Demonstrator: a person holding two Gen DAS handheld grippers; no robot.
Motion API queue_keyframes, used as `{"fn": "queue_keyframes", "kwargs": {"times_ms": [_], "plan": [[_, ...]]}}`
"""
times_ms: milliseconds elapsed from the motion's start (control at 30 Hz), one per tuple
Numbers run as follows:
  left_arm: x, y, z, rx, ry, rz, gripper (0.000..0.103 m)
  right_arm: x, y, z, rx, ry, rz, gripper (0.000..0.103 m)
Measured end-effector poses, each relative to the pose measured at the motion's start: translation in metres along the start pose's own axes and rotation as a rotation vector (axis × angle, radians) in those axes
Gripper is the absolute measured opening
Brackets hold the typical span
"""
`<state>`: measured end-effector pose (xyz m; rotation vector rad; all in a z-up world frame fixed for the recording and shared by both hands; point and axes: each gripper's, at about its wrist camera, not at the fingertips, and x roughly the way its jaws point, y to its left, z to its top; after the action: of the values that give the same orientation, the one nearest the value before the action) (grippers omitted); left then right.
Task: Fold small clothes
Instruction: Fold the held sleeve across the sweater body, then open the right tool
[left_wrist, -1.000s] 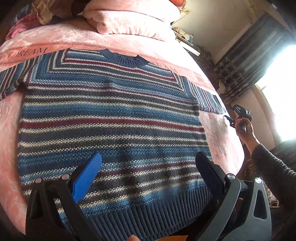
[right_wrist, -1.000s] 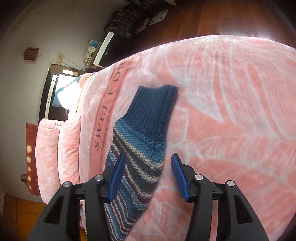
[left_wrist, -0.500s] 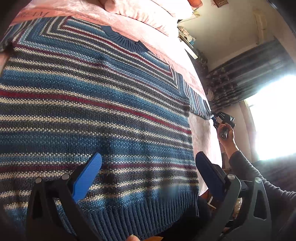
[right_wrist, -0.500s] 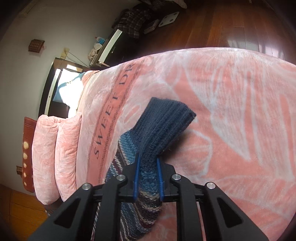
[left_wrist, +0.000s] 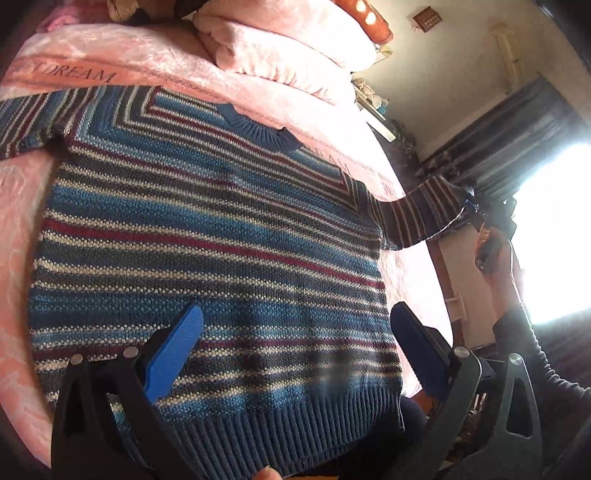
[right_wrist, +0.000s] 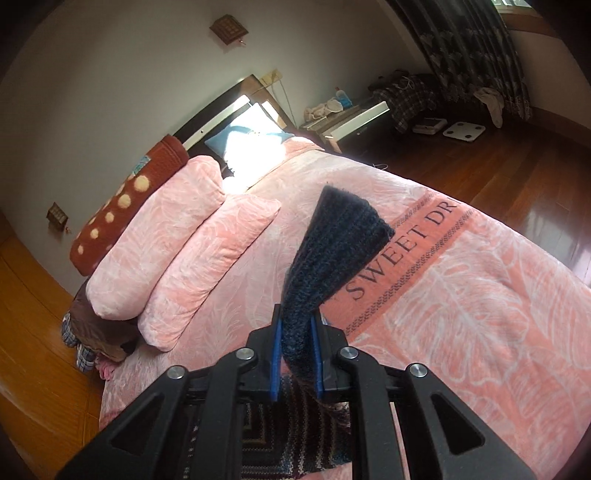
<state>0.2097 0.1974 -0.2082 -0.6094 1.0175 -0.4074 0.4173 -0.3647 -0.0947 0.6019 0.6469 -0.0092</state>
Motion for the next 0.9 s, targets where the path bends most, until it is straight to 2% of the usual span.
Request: {"fn": "queue_keyframes", "kwargs": {"times_ms": [67, 200, 433, 633, 767, 833, 867, 900], "plan": [[-0.002, 0.007, 0.003, -0.054, 0.043, -0.049, 0.1, 0.002, 0.034, -0.011, -0.065, -0.001, 0.001, 0.013], [-0.013, 0.01, 0.006, -0.046, 0.03, -0.08, 0.1, 0.013, 0.091, -0.041, -0.182, 0.018, -0.007, 0.013], [-0.012, 0.021, 0.019, -0.122, 0.04, -0.239, 0.1, 0.051, 0.178, -0.126, -0.526, 0.04, -0.185, 0.013], [0.003, 0.011, 0.045, -0.081, 0.041, -0.264, 0.1, 0.103, 0.215, -0.214, -0.755, 0.109, -0.274, 0.013], [0.024, 0.012, 0.066, -0.112, 0.067, -0.311, 0.1, 0.133, 0.221, -0.276, -0.906, 0.148, -0.332, 0.013], [0.038, 0.014, 0.078, -0.129, 0.08, -0.339, 0.1, 0.146, 0.222, -0.301, -0.962, 0.176, -0.352, 0.018], [0.046, 0.015, 0.084, -0.131, 0.089, -0.35, 0.1, 0.15, 0.223, -0.312, -0.996, 0.189, -0.349, 0.028], [0.054, 0.015, 0.09, -0.136, 0.097, -0.359, 0.1, 0.152, 0.224, -0.322, -1.034, 0.199, -0.357, 0.047]]}}
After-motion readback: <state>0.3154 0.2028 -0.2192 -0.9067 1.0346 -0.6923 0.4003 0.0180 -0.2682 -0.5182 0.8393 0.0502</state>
